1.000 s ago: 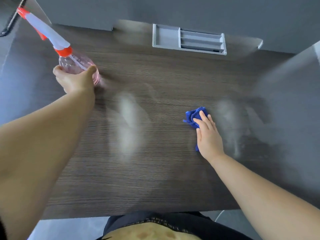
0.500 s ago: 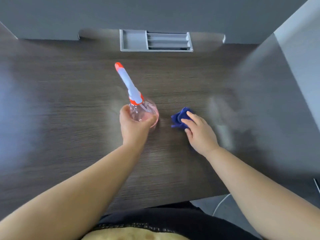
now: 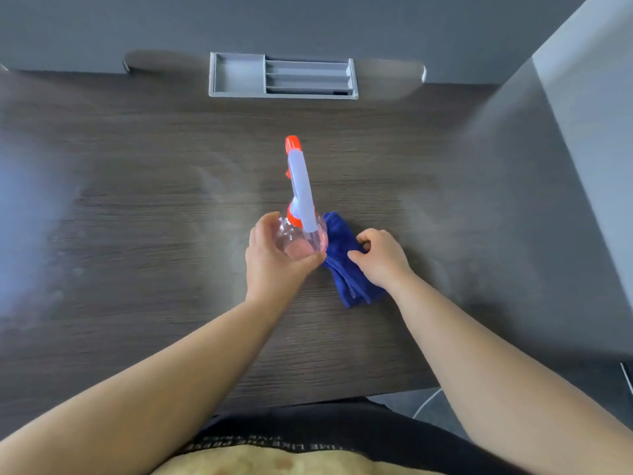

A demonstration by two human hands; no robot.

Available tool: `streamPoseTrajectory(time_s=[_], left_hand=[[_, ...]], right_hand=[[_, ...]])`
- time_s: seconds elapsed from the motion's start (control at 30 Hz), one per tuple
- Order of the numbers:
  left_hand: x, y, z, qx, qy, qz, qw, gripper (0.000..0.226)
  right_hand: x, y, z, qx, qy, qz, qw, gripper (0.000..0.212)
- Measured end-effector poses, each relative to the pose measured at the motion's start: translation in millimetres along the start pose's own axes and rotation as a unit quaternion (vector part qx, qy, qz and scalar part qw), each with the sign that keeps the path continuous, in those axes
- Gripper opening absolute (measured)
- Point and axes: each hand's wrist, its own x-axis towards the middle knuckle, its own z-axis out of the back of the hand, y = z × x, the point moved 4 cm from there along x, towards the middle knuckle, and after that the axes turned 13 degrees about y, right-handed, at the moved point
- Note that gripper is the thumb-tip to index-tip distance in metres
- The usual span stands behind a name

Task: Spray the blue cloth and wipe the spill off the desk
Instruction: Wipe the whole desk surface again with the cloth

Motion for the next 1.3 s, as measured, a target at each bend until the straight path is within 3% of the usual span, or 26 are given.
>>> streamPoseTrajectory(time_s=[0.2,0.33,0.47,0.73,0.97,1.07,1.17,1.3], left_hand=[[16.4,-15.2,-9.8,0.027,0.052,-0.026,0.998,0.084],[37.4,-44.5,-37.6,0.045,0.091,-0.044,0.994,0.061],[75.3,-70.6,-89.7,0.022,0.116,-0.044,0.992,0.063],[146.4,-144.8,-214.3,-0.029,0.092,-0.024,0.995,0.047],[202.7,-177.0,-258.9,-0.02,0.037,-0.018,0.999,0.042],[227.8,-182.8,-270.1,-0.005,0.02,-0.018,1.0,0.065],[244.9,-190.7,-273.9,0.008,0.003,-0.019,1.0,0.07],[261.9,-190.4,-278.1,0.002,0.0,-0.007,1.0,0.078]], right_hand=[[-8.1,-28.5,33.1,0.096,-0.019,0.011,0.995,0.024],[0.0,-63.8,81.8,0.174,-0.061,0.014,0.983,0.027],[29.7,-100.1,151.9,0.175,-0.037,0.031,0.983,0.022],[118.5,-159.8,275.6,0.044,0.023,0.052,0.997,0.026],[176.2,-168.7,334.6,-0.043,0.076,0.082,0.993,0.028],[195.9,-162.8,358.3,-0.084,0.087,0.095,0.988,0.03],[213.1,-152.0,364.4,-0.13,0.047,0.132,0.982,0.03],[216.6,-157.7,352.4,-0.228,-0.102,0.158,0.955,0.041]])
